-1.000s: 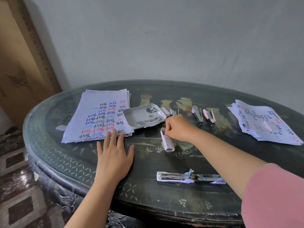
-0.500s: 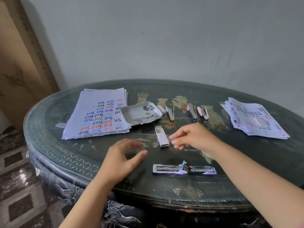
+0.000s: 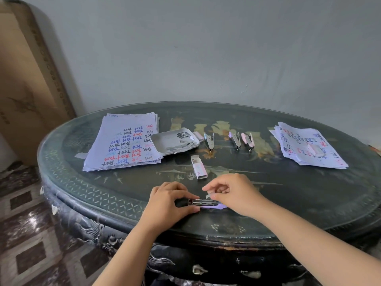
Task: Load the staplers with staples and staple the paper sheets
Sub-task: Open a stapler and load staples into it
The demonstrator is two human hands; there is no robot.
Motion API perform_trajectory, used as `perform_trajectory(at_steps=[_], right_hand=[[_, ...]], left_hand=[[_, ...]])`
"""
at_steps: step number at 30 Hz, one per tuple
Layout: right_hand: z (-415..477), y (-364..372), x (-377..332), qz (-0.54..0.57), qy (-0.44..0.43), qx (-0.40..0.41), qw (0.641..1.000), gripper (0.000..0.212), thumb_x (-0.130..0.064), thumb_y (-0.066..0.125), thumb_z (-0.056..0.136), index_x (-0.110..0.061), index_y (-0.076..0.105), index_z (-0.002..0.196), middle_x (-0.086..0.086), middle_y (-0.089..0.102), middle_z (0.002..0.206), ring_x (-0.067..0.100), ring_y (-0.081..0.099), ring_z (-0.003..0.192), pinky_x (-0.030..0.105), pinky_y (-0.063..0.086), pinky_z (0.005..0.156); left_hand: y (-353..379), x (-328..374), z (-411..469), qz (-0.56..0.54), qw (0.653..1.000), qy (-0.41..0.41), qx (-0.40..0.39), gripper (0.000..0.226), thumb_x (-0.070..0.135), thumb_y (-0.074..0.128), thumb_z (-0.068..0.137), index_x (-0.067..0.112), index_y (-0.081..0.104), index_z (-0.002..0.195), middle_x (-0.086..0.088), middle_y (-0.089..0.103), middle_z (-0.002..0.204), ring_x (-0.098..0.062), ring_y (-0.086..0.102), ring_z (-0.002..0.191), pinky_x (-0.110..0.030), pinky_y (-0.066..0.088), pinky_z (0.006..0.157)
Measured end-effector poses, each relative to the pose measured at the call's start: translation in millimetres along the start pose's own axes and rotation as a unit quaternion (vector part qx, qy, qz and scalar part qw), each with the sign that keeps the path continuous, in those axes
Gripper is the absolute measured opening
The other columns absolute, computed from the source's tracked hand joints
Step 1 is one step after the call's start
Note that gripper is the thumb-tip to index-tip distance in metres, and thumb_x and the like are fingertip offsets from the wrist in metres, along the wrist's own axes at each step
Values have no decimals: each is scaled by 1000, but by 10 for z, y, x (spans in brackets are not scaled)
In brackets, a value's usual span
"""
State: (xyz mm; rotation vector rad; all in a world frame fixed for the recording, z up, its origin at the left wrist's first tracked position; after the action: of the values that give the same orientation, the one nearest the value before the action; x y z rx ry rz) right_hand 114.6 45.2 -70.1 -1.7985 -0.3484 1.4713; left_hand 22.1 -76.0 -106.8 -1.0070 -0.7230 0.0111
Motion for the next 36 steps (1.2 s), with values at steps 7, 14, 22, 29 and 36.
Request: perform_trajectory(at_steps=[7,14,22,29,36], right_hand=[[-76,92,183,44,21,31,998,28,-9,75,75,-34,70,88,-17,73,81,-6,60,75,9,40,67],[-119,69,225,79,16,63,995,23,-8,76,77,-29,70,86,-13,74,81,-5,64,79,4,42,69],[-110,71,240,85,5,81,993,24,-6,75,77,-28,70,86,-13,73,81,-4,65,78,7,45,69],[-116,63,246,82,3,93,992,21,-6,77,76,-24,71,86,-12,73,80,-5,64,76,6,44,67],[-87,88,236,47,-7,78,996,22,-9,77,76,-29,71,85,-13,73,82,-6,64,80,4,42,69]], left_hand=[[13,-16,-11,4,1000,8,-2,42,77,48,66,56,66,97,31,54,93,9,43,100,-15,21,92],[10,-2,-12,8,1000,11,-4,43,75,44,68,56,66,99,31,54,94,7,45,100,-14,20,93],[9,-9,-15,8,1000,11,-4,44,76,44,68,55,66,100,31,54,95,8,44,102,-12,19,94],[3,-1,-14,9,1000,12,-3,46,76,43,68,53,67,100,32,53,93,7,45,101,-16,20,92],[9,1,-5,16,1000,12,-7,46,76,42,68,54,67,100,33,52,94,6,44,101,-14,20,92]])
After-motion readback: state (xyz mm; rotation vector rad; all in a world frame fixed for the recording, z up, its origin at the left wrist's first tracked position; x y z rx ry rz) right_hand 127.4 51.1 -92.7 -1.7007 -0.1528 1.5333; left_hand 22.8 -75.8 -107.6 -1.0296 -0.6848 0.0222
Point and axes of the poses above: each hand's wrist, its own z-axis towards the middle knuckle, its own y-axis out of the palm, x = y × z, the point moved 10 cm from there along z, towards the middle knuckle
